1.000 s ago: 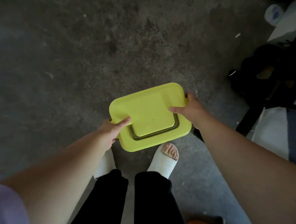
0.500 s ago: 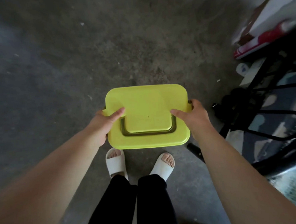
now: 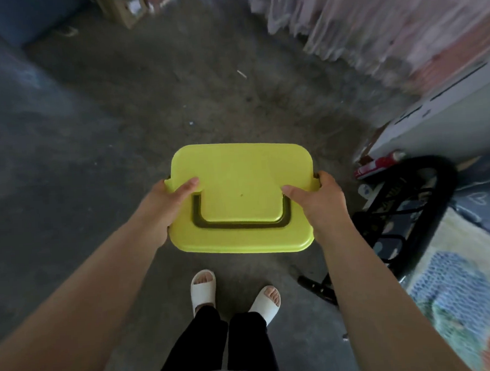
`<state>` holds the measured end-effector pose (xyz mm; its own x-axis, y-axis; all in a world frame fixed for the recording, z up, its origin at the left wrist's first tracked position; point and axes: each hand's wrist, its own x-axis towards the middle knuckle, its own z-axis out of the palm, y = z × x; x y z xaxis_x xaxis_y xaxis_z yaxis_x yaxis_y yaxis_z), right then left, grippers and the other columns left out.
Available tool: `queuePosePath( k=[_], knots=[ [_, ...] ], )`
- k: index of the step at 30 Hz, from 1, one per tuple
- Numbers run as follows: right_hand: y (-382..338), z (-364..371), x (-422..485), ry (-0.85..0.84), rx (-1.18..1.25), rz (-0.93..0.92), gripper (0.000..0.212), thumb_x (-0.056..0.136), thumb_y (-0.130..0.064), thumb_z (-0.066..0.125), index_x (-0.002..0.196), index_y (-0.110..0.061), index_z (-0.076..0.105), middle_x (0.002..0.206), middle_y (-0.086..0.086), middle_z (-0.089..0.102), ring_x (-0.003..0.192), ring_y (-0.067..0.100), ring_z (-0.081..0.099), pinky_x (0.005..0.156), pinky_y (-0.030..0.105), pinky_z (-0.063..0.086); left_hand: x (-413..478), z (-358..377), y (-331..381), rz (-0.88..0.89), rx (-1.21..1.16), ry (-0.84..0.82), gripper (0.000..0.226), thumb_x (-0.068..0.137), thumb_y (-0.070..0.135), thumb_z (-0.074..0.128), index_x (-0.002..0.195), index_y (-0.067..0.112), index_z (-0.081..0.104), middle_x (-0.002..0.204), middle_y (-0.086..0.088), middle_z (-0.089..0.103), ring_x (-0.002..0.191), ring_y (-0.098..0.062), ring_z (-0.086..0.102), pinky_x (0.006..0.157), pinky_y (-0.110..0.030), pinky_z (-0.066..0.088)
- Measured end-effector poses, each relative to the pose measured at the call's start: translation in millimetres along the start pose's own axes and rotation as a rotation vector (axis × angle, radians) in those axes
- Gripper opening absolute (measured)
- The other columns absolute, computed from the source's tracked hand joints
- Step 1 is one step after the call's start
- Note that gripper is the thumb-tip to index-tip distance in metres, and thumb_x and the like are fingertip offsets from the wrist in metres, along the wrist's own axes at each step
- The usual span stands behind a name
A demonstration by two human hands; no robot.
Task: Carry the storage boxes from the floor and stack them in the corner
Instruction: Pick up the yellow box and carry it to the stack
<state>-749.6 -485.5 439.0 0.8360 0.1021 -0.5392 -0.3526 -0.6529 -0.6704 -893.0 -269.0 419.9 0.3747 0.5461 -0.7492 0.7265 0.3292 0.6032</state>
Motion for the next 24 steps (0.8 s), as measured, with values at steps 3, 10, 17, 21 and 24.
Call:
queuePosePath(
  k=[3, 10, 17, 21, 24],
  knots=[
    [-41.5, 5.1, -29.1, -0.049, 0.01, -0.042, 0.079, 0.067, -0.036, 0.08, 0.133, -0.014, 0.043, 0.125, 0.007, 0.054, 0.109, 0.03, 0.056, 0.093, 0.051, 0.049, -24.9, -46.1, 23.7, 0.044, -0.032, 0.027, 0.084, 0.069, 0.065, 0.067, 0.138, 0.024, 0.041, 0.128, -0.007, 0.056, 0.113, -0.035, 0.055, 0.098, -0.058, 0.044],
    [-138.6, 27.4, -76.6, -0.14, 0.111, -0.167, 0.067, 0.07, -0.031, 0.077, 0.13, -0.019, 0.047, 0.127, 0.006, 0.054, 0.111, 0.03, 0.056, 0.097, 0.054, 0.046, -83.1, -148.1, 57.2, 0.108, -0.317, 0.041, 0.057, 0.084, 0.043, 0.065, 0.135, 0.019, 0.05, 0.119, -0.006, 0.064, 0.104, -0.027, 0.062, 0.086, -0.047, 0.052],
    [-216.8, 62.7, -102.4, -0.336, 0.113, -0.357, 0.068, 0.069, -0.024, 0.077, 0.13, -0.021, 0.048, 0.129, 0.004, 0.053, 0.112, 0.032, 0.056, 0.097, 0.054, 0.046, -132.9, -209.2, 60.7, 0.184, -0.489, 0.204, 0.049, 0.088, 0.036, 0.062, 0.131, 0.015, 0.053, 0.11, -0.004, 0.066, 0.101, -0.025, 0.063, 0.086, -0.042, 0.051],
    [-254.4, 80.7, -113.9, -0.47, 0.021, -0.503, 0.067, 0.073, -0.023, 0.075, 0.133, -0.017, 0.046, 0.133, 0.01, 0.052, 0.114, 0.032, 0.055, 0.098, 0.054, 0.045, -163.5, -228.3, 54.6, 0.174, -0.604, 0.326, 0.056, 0.087, 0.036, 0.064, 0.137, 0.017, 0.049, 0.122, -0.009, 0.063, 0.107, -0.03, 0.061, 0.092, -0.049, 0.049],
    [-279.0, 91.1, -125.7, -0.594, -0.063, -0.602, 0.068, 0.077, -0.024, 0.074, 0.137, -0.017, 0.043, 0.137, 0.01, 0.049, 0.116, 0.032, 0.052, 0.099, 0.054, 0.044, -190.3, -230.8, 42.7, 0.194, -0.708, 0.426, 0.052, 0.087, 0.033, 0.064, 0.134, 0.016, 0.05, 0.12, -0.009, 0.064, 0.102, -0.028, 0.062, 0.084, -0.045, 0.052]
  ],
)
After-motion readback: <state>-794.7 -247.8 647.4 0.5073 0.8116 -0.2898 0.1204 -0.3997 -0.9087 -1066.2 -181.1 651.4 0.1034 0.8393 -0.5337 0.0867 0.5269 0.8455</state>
